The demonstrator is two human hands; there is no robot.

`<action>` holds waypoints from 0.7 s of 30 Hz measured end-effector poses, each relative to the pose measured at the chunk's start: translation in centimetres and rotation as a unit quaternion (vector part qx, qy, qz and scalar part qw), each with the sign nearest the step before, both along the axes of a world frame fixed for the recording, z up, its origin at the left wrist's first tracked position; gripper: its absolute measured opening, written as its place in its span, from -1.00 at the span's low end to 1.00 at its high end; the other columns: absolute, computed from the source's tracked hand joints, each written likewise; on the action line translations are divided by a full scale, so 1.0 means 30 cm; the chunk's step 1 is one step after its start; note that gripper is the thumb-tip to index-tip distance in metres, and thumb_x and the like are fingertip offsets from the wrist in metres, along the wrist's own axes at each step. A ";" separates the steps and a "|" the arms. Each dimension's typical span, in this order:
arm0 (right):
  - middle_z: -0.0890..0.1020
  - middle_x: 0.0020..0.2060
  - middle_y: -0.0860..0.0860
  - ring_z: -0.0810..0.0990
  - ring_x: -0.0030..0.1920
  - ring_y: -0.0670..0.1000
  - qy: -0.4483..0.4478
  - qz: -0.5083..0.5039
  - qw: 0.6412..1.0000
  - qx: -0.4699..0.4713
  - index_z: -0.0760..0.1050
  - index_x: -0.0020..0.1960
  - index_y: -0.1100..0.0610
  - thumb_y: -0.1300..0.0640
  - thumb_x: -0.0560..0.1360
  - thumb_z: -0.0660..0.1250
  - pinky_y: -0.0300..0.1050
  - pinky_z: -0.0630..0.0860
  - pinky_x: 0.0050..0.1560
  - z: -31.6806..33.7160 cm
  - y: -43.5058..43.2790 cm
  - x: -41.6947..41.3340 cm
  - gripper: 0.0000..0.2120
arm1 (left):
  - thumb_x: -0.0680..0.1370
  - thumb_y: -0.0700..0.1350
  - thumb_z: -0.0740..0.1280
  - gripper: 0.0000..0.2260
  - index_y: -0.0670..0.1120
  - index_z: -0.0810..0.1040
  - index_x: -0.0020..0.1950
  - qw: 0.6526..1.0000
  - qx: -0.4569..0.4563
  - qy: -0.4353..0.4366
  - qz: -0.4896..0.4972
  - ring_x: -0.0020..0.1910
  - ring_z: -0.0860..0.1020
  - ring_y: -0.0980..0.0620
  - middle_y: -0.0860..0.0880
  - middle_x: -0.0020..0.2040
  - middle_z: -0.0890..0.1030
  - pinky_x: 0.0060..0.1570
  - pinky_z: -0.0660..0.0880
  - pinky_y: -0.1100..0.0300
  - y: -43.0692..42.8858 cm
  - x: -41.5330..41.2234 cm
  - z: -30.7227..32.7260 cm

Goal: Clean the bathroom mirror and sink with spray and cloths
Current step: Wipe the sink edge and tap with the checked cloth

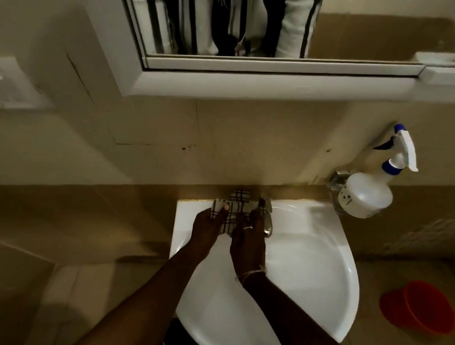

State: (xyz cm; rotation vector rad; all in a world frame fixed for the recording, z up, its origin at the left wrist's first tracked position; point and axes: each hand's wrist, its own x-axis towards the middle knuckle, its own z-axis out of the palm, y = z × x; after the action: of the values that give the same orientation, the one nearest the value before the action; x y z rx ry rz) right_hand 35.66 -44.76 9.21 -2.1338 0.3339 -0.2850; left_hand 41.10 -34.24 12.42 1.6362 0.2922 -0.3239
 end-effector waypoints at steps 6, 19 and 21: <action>0.08 0.65 0.07 0.22 0.57 0.07 0.059 0.045 0.997 -0.023 -0.01 0.67 0.04 0.19 0.67 0.18 0.04 0.38 0.49 0.004 0.013 -0.001 -0.36 | 0.51 -0.10 0.53 -0.59 -0.12 0.57 0.33 0.984 0.156 -0.087 -0.018 0.16 0.65 -0.07 -0.09 0.19 0.69 0.16 0.61 0.08 -0.015 0.037 -0.082; 0.13 0.59 0.36 0.08 0.58 0.44 0.071 0.089 0.951 -0.287 -0.17 0.66 0.06 -0.09 0.50 0.32 0.44 0.05 0.53 -0.134 0.096 0.109 -0.07 | 0.60 -0.17 0.36 -0.88 -0.17 0.68 0.01 0.943 0.315 -0.098 0.036 -0.15 0.63 0.02 -0.07 -0.08 0.71 -0.31 0.32 0.44 0.044 0.060 -0.108; -0.09 0.63 0.30 -0.13 0.61 0.40 0.102 0.121 0.944 -0.291 -0.20 0.67 -0.01 -0.13 0.57 0.16 0.45 -0.03 0.56 -0.130 0.135 0.129 -0.19 | 0.60 -0.15 0.34 -0.88 -0.13 0.66 -0.05 0.938 0.329 -0.094 0.050 -0.20 0.63 0.01 -0.05 -0.14 0.70 -0.36 0.33 0.39 0.082 0.064 -0.113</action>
State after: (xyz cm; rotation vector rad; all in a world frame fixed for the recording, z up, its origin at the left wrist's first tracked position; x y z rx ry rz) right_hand 39.54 -40.70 5.30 -2.7685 0.1024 -0.0128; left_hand 43.00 -31.77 9.04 2.2841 0.3596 0.0243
